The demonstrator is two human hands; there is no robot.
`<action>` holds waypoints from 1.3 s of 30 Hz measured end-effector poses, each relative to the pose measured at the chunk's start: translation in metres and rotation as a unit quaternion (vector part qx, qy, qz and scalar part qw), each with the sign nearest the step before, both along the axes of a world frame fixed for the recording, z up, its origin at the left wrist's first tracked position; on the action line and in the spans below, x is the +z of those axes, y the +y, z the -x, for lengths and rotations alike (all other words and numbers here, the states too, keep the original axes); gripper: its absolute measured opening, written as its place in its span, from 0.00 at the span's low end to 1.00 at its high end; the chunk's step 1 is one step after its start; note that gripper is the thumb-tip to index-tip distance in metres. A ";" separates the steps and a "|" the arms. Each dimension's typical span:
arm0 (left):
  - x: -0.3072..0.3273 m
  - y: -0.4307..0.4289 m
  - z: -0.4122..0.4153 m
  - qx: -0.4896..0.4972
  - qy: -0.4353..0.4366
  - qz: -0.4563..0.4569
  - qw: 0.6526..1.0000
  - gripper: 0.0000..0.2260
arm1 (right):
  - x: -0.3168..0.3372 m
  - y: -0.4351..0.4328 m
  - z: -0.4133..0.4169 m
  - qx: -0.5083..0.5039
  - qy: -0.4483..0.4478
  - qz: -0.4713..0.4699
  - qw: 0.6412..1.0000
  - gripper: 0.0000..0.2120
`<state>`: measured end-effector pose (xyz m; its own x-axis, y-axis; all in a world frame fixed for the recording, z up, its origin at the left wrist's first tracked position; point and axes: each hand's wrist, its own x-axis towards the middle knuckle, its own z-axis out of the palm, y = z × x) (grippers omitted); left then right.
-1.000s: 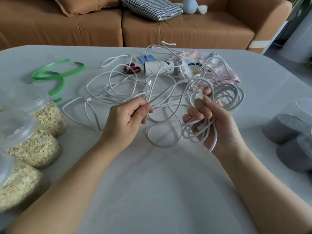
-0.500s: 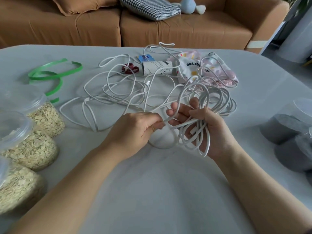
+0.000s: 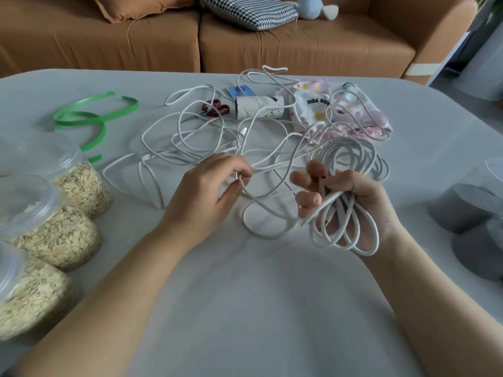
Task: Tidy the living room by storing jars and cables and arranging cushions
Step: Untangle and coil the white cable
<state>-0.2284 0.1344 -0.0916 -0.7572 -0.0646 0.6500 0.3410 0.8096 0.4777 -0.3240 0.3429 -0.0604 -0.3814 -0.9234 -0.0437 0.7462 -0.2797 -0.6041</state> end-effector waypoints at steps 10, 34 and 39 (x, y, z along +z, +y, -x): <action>0.004 0.008 -0.004 -0.036 0.017 0.001 0.999 0.04 | -0.001 0.006 -0.006 0.303 0.063 -0.046 0.950 0.12; 0.007 0.002 0.000 0.016 0.035 0.124 0.991 0.11 | -0.009 0.006 -0.004 0.108 0.221 -0.096 0.965 0.15; 0.013 0.005 -0.002 0.030 0.062 0.144 0.987 0.11 | -0.009 0.005 -0.004 0.094 0.247 -0.112 0.958 0.13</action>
